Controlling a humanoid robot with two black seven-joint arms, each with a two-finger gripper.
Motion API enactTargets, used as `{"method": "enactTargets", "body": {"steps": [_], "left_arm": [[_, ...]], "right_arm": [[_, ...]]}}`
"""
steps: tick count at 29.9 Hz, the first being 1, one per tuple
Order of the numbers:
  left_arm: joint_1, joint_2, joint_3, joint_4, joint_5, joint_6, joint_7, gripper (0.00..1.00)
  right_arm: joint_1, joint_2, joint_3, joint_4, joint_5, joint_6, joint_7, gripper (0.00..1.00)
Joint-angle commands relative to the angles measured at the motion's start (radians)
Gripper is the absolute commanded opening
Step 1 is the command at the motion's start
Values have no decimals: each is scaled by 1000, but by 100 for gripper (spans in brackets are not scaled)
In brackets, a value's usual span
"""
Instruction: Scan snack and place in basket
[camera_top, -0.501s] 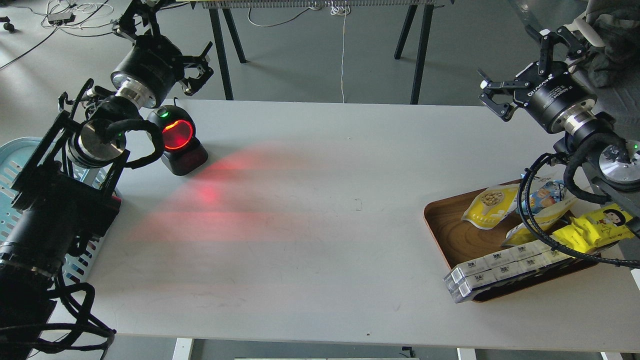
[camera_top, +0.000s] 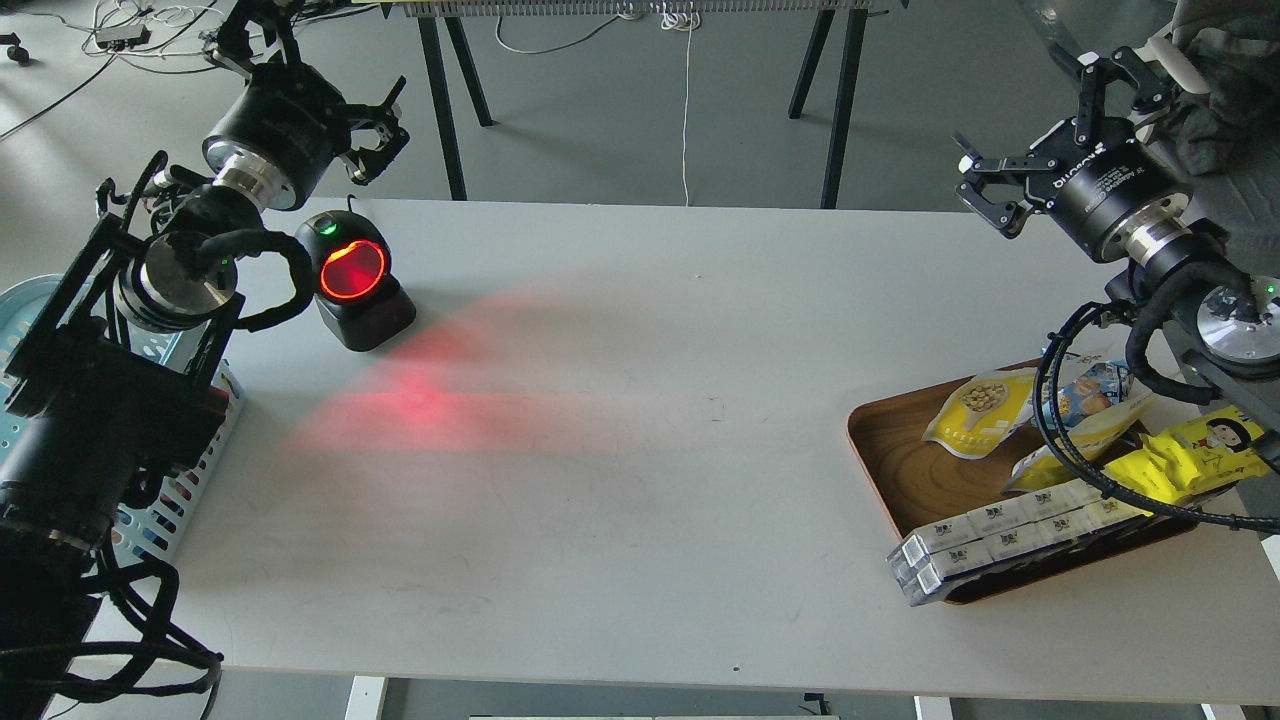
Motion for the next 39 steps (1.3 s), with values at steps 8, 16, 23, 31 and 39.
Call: {"method": "enactTargets", "body": {"steps": [8,16,23,31,39], "left_arm": [[-2,21,-3,2,-2,24,0,100],[-9,37,0,-9,-4,24,-3,100],[-9,35,-2,-28,-4,28,-5,100],[-1,46,0,-29,-4,22,-8,100],[8,54,-8,-29,-4,22,-8,100]], "right_arm": [[43,-52,-55,12,-2,-3,-1,99],[276,-192,-335,76,-3,-2,-1,99],[558,-230,-699,151,-28,0,-15,99],[828,-230,-1047,231,-141,-1,-85,99],[1191,-163,-1472,367,-180,-1,-142,99]]}}
